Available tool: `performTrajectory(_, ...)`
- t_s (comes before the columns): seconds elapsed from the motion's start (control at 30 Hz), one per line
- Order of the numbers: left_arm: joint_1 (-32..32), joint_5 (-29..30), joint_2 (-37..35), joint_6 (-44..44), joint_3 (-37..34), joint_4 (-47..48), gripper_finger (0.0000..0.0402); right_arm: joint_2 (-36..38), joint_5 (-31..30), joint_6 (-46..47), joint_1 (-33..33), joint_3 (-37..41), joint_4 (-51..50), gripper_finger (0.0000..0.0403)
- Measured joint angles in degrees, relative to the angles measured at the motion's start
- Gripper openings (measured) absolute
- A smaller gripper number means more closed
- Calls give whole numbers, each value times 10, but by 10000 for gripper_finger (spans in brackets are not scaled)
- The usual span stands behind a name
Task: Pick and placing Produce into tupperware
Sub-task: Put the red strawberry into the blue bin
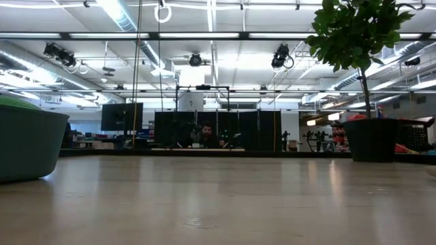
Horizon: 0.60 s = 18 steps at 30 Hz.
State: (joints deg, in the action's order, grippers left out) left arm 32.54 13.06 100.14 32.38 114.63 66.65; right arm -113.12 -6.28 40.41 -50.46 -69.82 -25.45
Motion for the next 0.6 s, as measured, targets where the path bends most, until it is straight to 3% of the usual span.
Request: performTrajectory(0.6, 0, 0, 0, 0, 0, 0, 172, 1, -11, 33, 3, 0, 5, 185)
